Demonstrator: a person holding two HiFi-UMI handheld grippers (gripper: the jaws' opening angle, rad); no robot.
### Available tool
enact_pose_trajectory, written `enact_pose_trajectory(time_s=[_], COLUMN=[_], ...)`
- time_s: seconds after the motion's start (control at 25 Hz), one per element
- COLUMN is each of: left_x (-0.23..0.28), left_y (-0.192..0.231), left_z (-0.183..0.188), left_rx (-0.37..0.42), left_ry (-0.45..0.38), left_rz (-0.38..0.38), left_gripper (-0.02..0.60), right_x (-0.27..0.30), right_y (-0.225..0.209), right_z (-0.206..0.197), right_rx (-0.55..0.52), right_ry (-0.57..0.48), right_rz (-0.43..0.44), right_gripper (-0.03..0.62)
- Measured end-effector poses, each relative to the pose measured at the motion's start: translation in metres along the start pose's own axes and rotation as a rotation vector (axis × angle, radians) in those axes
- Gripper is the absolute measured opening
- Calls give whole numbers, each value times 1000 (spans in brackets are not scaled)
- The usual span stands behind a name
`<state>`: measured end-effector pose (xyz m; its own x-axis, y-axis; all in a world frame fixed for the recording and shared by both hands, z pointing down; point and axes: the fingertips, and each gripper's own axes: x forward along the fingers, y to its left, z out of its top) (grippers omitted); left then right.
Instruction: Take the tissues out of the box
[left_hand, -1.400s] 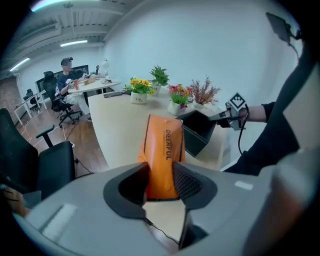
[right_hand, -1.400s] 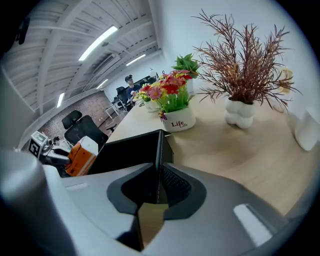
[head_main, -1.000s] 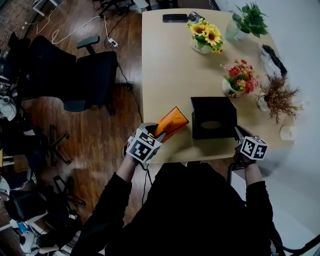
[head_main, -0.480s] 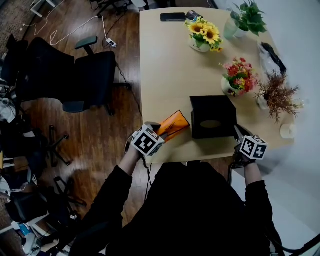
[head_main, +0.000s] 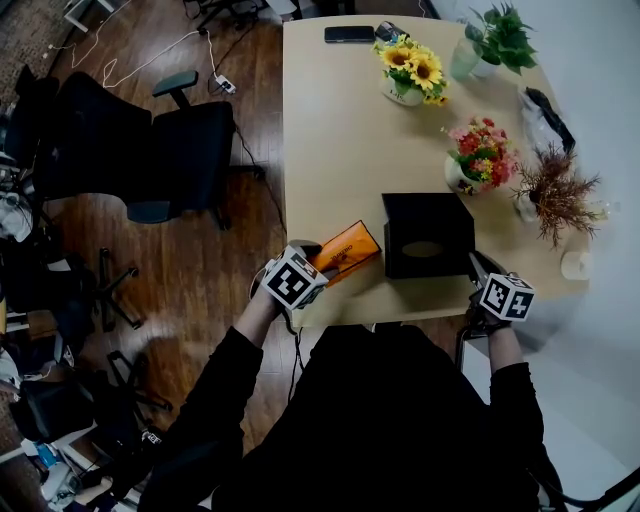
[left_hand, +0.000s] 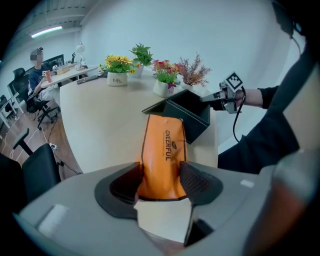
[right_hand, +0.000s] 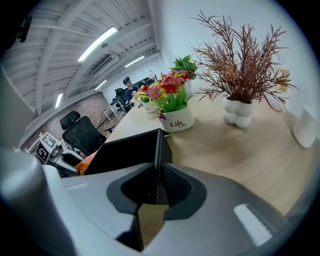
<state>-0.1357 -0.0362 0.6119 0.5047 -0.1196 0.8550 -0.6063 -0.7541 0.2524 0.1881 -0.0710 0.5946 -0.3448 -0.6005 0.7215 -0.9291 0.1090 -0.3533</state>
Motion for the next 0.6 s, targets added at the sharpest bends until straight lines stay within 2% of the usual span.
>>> enact_pose_trajectory(time_s=[0.16, 0.36, 0.6], left_x=[-3, -20, -58], left_y=[4, 7, 3], left_z=[2, 14, 38], left_rx=[-23, -71, -68], left_ry=[-35, -122, -252], left_rz=[22, 88, 195], left_gripper=[295, 354, 359], right_x=[0, 1, 4], right_y=[-1, 0, -3], right_z=[0, 0, -3], right_rx=[5, 2, -8], right_ry=[0, 3, 21], right_rz=[3, 5, 8], right_gripper=[58, 60, 64])
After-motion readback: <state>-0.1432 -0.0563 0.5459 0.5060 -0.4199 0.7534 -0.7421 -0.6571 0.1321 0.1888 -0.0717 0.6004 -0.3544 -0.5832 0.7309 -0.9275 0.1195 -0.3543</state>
